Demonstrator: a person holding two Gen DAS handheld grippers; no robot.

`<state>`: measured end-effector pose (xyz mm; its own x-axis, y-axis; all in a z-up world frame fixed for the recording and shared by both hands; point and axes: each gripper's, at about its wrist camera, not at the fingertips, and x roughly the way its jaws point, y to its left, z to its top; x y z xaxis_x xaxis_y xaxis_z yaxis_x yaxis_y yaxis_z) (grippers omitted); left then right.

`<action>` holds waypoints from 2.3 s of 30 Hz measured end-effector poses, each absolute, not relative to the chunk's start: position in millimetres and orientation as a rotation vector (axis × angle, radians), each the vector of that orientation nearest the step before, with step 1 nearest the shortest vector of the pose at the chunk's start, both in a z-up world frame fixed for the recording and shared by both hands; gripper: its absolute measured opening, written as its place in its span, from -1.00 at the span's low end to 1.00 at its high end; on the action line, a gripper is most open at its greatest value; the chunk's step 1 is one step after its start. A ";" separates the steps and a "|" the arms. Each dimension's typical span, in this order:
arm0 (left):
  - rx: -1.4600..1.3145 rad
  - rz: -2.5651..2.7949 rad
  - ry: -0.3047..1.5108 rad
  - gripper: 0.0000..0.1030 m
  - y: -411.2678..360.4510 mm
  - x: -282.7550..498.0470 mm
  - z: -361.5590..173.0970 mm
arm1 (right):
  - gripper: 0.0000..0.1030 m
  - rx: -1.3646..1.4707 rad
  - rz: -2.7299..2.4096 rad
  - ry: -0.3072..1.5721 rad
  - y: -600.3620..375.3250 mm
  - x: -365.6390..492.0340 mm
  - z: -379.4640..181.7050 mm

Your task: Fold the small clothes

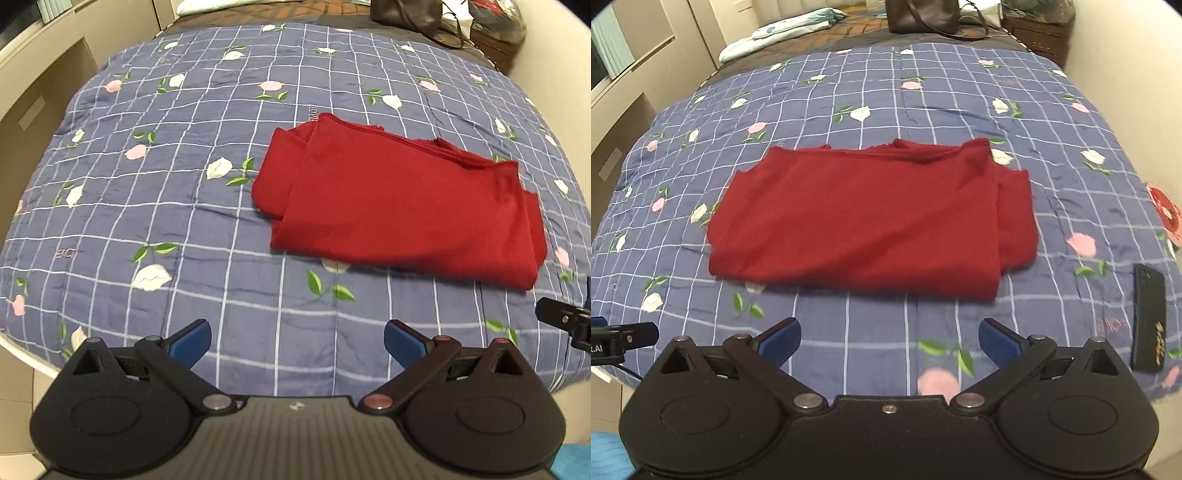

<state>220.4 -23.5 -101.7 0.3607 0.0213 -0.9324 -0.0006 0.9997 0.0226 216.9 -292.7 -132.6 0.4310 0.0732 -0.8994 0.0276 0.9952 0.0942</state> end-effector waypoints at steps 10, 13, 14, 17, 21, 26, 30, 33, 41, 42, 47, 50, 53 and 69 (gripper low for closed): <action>0.083 0.065 1.102 0.98 -27.0 195.2 -68.2 | 0.99 0.135 -0.015 1.117 -303.7 185.7 -116.6; 0.083 0.074 1.100 0.98 -32.2 195.0 -63.2 | 0.99 0.096 -0.002 1.115 -304.6 182.0 -116.0; 0.085 0.079 1.101 0.98 -33.5 194.1 -62.6 | 0.99 0.068 0.006 1.114 -304.3 181.0 -116.2; 0.096 0.098 1.110 0.98 -41.4 194.0 -61.5 | 0.99 0.027 0.033 1.113 -307.6 179.4 -117.2; 0.091 0.127 1.119 0.98 -54.3 194.9 -61.1 | 0.99 0.001 0.078 1.111 -317.9 181.4 -117.4; 0.083 0.163 1.121 0.98 -73.7 196.6 -57.8 | 0.99 -0.011 0.125 1.108 -339.4 189.6 -113.6; 0.067 0.191 1.123 0.98 -90.3 198.6 -56.3 | 0.99 -0.016 0.158 1.110 -358.1 199.7 -111.0; 0.053 0.213 1.128 0.98 -103.1 199.9 -56.4 | 0.99 -0.044 0.180 1.106 -369.6 207.8 -107.5; 0.019 0.269 1.120 0.98 -135.9 197.5 -54.4 | 0.99 -0.088 0.243 1.086 -399.3 229.3 -99.1; 0.016 0.277 1.118 0.98 -139.0 197.1 -53.9 | 0.99 -0.092 0.252 1.083 -401.6 231.3 -98.5; 0.014 0.310 1.110 0.98 -151.3 195.5 -50.9 | 0.99 -0.103 0.295 1.069 -409.4 238.3 -95.4; 0.016 0.329 1.109 0.98 -156.3 194.3 -49.6 | 0.99 -0.105 0.318 1.069 -412.4 240.9 -95.2; 0.011 0.342 1.114 0.98 -160.7 194.3 -49.6 | 0.99 -0.103 0.338 1.084 -413.8 243.3 -95.7; 0.024 0.355 1.105 0.98 -183.1 201.8 -48.0 | 0.99 -0.117 0.389 1.072 -412.9 252.2 -71.2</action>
